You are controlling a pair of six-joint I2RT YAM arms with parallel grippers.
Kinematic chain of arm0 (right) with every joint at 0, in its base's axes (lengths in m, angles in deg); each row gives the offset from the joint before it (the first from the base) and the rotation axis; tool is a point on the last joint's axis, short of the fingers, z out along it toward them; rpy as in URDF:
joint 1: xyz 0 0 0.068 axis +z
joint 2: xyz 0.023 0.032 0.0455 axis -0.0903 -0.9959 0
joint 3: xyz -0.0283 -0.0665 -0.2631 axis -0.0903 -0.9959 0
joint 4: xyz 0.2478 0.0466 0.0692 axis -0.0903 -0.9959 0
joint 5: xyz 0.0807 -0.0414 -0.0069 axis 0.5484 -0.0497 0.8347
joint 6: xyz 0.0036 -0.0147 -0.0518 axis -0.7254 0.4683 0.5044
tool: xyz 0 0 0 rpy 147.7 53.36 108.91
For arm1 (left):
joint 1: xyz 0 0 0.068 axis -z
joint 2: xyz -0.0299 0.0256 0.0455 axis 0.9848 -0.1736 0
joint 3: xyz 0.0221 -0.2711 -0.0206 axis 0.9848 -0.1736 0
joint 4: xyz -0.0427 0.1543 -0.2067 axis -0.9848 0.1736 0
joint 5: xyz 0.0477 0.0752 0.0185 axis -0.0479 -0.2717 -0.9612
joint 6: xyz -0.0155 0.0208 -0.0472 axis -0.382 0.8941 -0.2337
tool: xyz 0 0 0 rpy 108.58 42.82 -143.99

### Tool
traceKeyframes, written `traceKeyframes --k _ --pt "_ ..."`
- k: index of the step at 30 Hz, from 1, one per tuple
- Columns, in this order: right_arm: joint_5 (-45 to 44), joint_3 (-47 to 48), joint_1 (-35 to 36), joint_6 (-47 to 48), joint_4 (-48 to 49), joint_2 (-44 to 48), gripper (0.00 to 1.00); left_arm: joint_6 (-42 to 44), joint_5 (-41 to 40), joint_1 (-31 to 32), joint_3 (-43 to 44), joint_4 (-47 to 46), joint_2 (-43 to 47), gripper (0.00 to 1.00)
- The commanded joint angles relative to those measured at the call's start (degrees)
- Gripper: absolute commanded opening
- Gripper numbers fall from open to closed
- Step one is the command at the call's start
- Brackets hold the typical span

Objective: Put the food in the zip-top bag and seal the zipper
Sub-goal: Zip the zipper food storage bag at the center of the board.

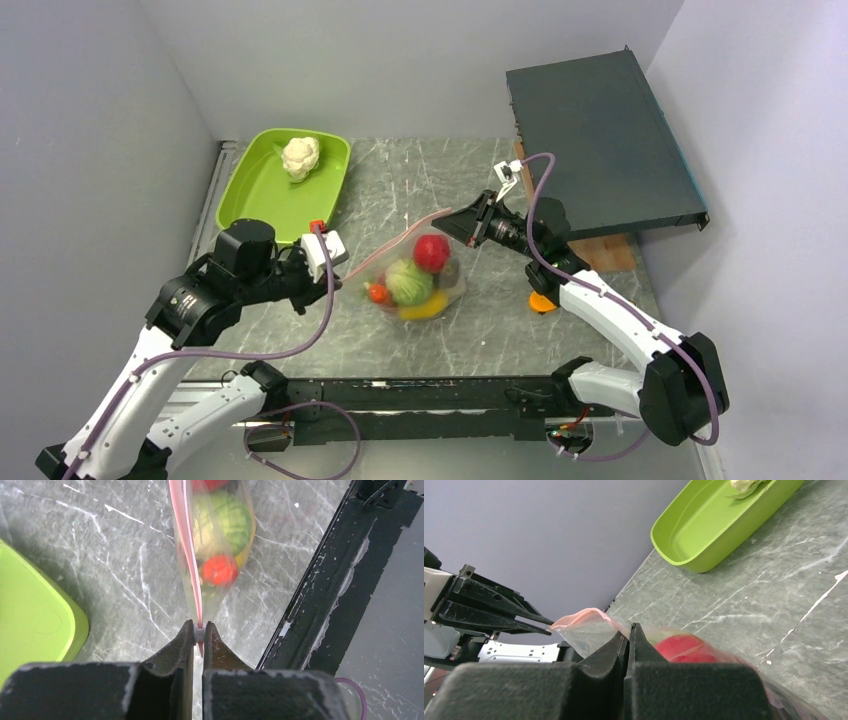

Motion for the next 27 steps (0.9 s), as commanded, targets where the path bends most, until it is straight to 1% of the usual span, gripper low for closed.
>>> traceKeyframes --k 1,4,6,7,9,11,12,15,17,18,19,21,23,24,26,27 --pt "-5.67 0.98 -2.21 1.77 2.9 2.41 0.0 -0.2 -3.88 0.0 -1.06 5.86 2.51 0.03" --pt "-5.11 1.4 -2.25 1.91 2.45 2.29 0.0 -0.2 -5.04 0.02 -1.69 5.61 3.55 0.04" --pt "-4.39 1.84 -2.26 1.8 2.49 1.75 0.0 -0.31 -5.65 0.0 -1.76 5.29 3.87 0.07" --pt "-4.06 2.1 -2.33 1.89 2.5 1.36 0.0 -0.39 -5.71 0.02 -1.71 5.08 3.8 0.12" --pt "-3.69 2.76 -2.22 2.09 2.37 0.53 0.0 -1.31 -7.35 -0.05 -1.29 4.53 3.3 0.26" --pt "-3.38 3.53 -2.07 2.42 2.17 -0.33 0.0 -2.41 -10.67 0.01 -0.81 3.54 3.07 0.41" --pt "-3.47 4.15 -1.86 2.75 1.73 -0.86 0.0 -3.29 -12.96 -0.09 -0.51 2.67 3.1 0.47" --pt "-5.81 7.35 -0.45 5.32 -2.95 -2.77 0.0 -5.13 -18.09 -0.04 0.36 -0.44 4.09 0.58" --pt "-7.86 9.47 0.77 6.92 -5.71 -4.48 0.0 -6.14 -21.85 0.03 1.31 -2.42 5.35 0.64" --pt "-8.29 10.28 1.25 7.39 -6.39 -5.33 0.0 -6.13 -22.11 0.0 1.89 -3.24 6.06 0.66" --pt "-8.52 10.68 1.51 7.57 -6.53 -5.98 0.0 -6.0 -24.17 0.0 2.55 -3.64 6.69 0.67" --pt "-8.09 10.6 1.85 8.41 -5.59 -6.47 0.0 -5.29 -24.86 -0.03 3.64 -4.35 7.89 0.67" --pt "-5.82 9.79 2.21 11.0 -3.96 -6.27 0.0 -5.23 -25.06 0.01 3.7 -5.28 9.02 0.69" --pt "-3.09 8.74 2.29 12.51 -1.89 -6.11 0.0 -5.61 -24.74 0.03 3.44 -5.79 9.49 0.7" --pt "6.45 5.21 2.25 15.12 6.24 -5.09 0.0 -7.56 -24.87 -0.01 2.54 -7.09 10.21 0.74" --pt "9.89 3.59 2.35 16.63 8.93 -4.22 0.0 -9.67 -25.5 0.02 1.88 -7.67 10.29 0.75"
